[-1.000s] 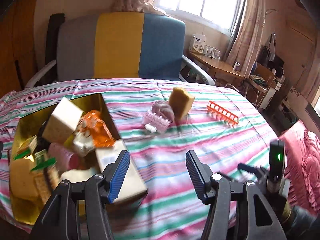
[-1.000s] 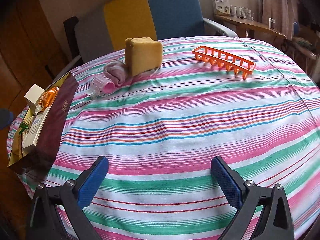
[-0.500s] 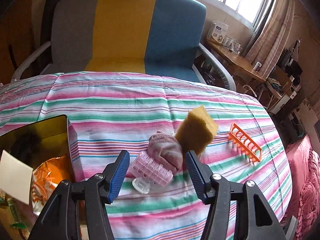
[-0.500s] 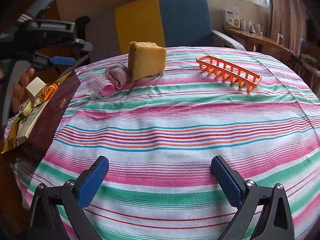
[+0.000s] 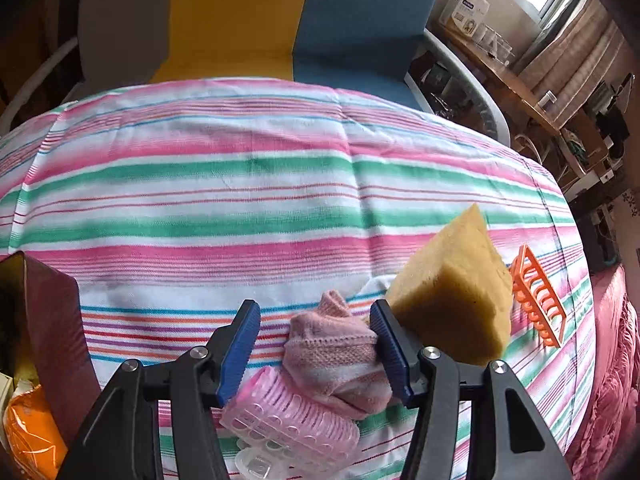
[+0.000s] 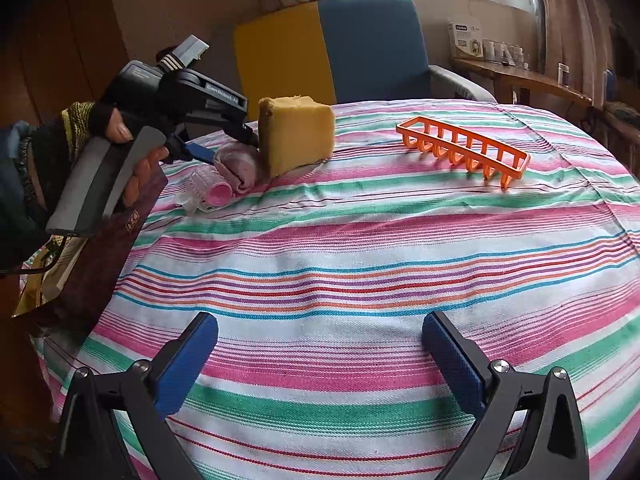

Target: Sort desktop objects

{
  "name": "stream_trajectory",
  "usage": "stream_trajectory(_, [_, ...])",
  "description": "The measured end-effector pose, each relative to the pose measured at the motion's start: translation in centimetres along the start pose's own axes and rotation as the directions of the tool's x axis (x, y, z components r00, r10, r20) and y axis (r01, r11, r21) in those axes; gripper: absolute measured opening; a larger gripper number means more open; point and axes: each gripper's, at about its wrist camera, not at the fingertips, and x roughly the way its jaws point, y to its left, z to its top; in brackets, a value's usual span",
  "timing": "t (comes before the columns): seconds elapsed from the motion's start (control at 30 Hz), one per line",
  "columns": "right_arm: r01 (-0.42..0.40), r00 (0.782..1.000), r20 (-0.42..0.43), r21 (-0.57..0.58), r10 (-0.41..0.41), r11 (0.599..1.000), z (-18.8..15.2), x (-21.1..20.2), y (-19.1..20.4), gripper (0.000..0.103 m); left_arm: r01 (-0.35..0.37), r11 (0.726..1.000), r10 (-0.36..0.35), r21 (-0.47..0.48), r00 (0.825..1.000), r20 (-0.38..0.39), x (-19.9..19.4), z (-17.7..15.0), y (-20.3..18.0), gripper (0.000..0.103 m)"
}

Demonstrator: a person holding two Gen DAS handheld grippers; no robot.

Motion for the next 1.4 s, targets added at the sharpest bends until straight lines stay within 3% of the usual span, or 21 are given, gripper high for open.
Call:
stream_trajectory(0.2, [-0.025, 1.000, 0.020, 0.023, 0.024, 0.999, -0.1, -0.1, -0.4, 0.103, 0.043, 0.996, -0.041, 0.075, 0.999, -0.020, -1.7, -3.6, -2.0, 0.059])
stream_trajectory(0.33, [-0.043, 0.999, 0.029, 0.027, 0.043, 0.999, -0.3, -0.4, -0.6, 0.103, 0.088, 0.992, -0.081, 0.088, 0.994, -0.079, -1.7, -6.9, -2.8, 0.058])
stream_trajectory(0.47, [-0.039, 0.999, 0.016, -0.006, 0.039, 0.999, -0.5, -0.7, -0.3, 0.103, 0.106, 0.981, -0.097, 0.159, 0.993, -0.062, -2.8, -10.6, -4.4, 0.058])
stream_trajectory(0.67, [-0.019, 1.000, -0.007, -0.078, 0.018, 0.997, -1.3, -1.3, 0.2, 0.103, 0.183, 0.975, -0.176, 0.123, 0.982, -0.067, -4.7, -15.0, -4.7, 0.057])
stream_trajectory(0.83, [0.038, 0.999, -0.026, -0.144, -0.042, 0.989, -2.7, -2.3, 0.6, 0.103, 0.232, 0.970, -0.228, 0.071, 0.972, -0.056, -6.6, -18.2, -3.2, 0.050])
stream_trajectory(1.03, [0.099, 0.992, -0.063, -0.144, -0.109, 0.985, -3.4, -3.4, 1.0, 0.103, 0.239, 0.970, -0.239, 0.053, 0.971, -0.017, -7.6, -20.1, -2.0, 0.050])
stream_trajectory(1.13, [0.003, 0.996, -0.084, -0.095, -0.011, 0.995, -3.1, -4.8, 1.7, 0.103, 0.255, 0.967, -0.255, 0.009, 0.967, -0.003, -7.7, -20.3, -1.0, 0.050])
stream_trajectory(1.27, [-0.031, 0.998, -0.063, -0.215, 0.018, 0.976, -3.3, -6.4, 4.8, 0.103, 0.328, 0.945, -0.328, 0.008, 0.944, 0.027, -9.2, -20.7, -0.2, 0.050])
stream_trajectory(1.4, [0.010, 0.998, -0.059, -0.223, -0.023, 0.975, -2.6, -6.4, 5.4, 0.103, 0.270, 0.961, -0.272, 0.063, 0.962, 0.028, -9.9, -22.5, 0.1, 0.050])
